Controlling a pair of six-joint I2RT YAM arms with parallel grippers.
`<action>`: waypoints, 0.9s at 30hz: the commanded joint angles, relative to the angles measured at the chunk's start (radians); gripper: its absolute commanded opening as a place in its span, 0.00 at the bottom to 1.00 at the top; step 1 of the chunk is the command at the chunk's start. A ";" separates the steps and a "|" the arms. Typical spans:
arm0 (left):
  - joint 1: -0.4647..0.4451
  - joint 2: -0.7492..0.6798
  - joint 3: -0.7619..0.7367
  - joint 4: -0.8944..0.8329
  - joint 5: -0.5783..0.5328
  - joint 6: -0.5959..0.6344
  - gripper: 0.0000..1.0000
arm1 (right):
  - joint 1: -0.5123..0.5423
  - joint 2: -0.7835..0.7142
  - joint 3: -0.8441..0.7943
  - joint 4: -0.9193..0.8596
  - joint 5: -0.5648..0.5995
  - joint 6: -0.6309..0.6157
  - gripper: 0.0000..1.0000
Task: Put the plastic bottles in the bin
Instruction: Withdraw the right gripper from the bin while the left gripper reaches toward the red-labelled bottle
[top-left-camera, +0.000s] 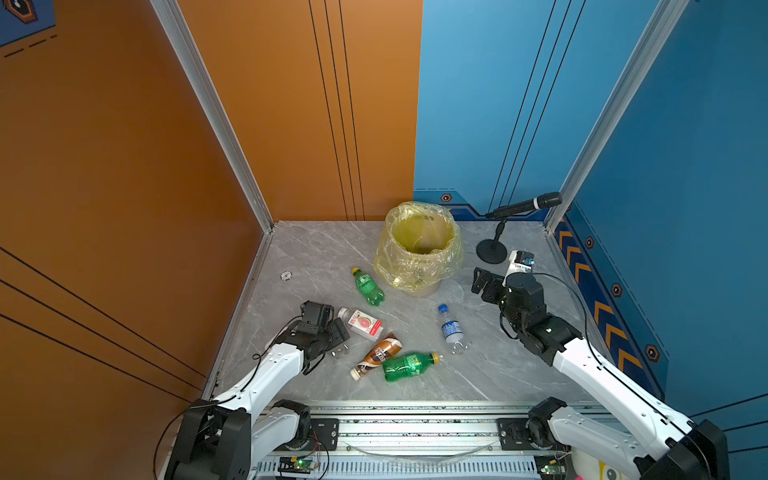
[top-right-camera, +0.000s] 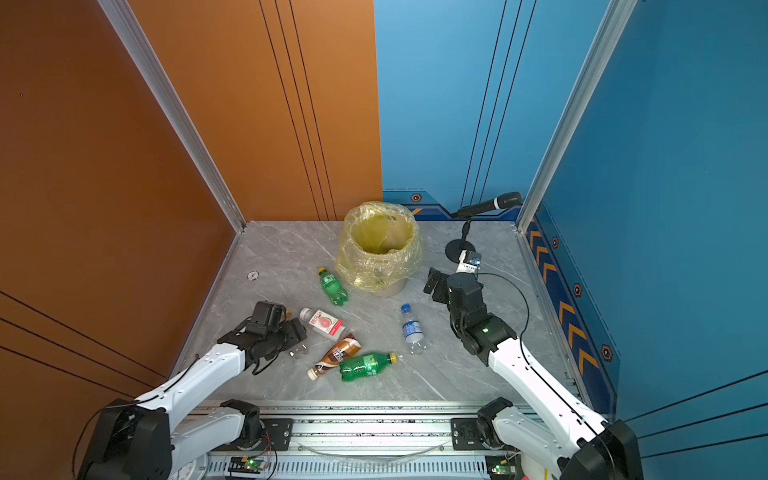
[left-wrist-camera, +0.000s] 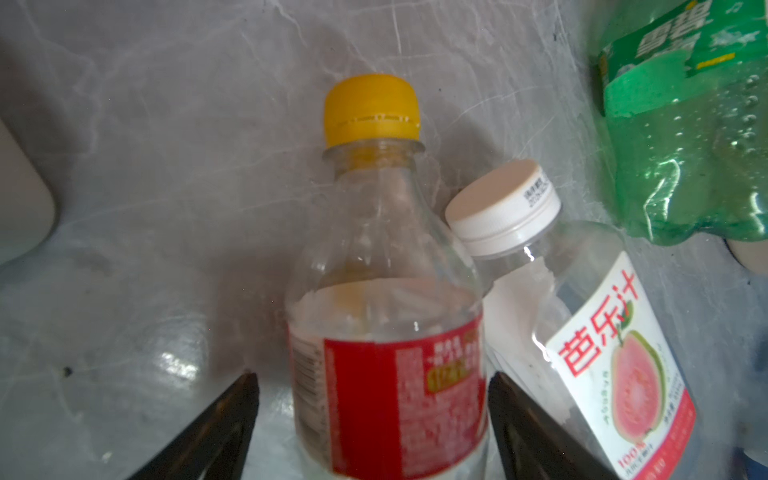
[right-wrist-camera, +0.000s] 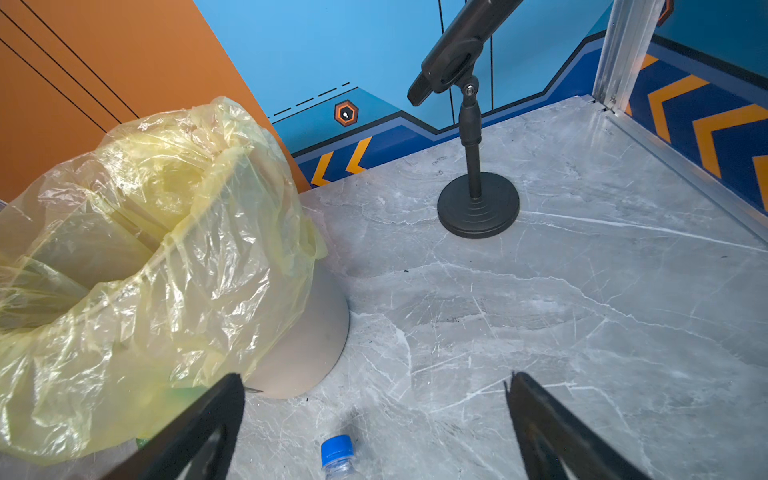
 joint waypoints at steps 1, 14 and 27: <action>-0.005 0.008 0.008 0.036 -0.037 -0.008 0.81 | -0.012 -0.018 -0.022 -0.014 -0.018 0.021 1.00; 0.002 -0.057 -0.011 -0.003 -0.049 -0.024 0.61 | -0.031 -0.005 -0.036 0.007 -0.041 0.035 1.00; -0.001 -0.393 0.029 0.053 0.010 0.042 0.60 | -0.040 -0.001 -0.048 0.017 -0.049 0.047 1.00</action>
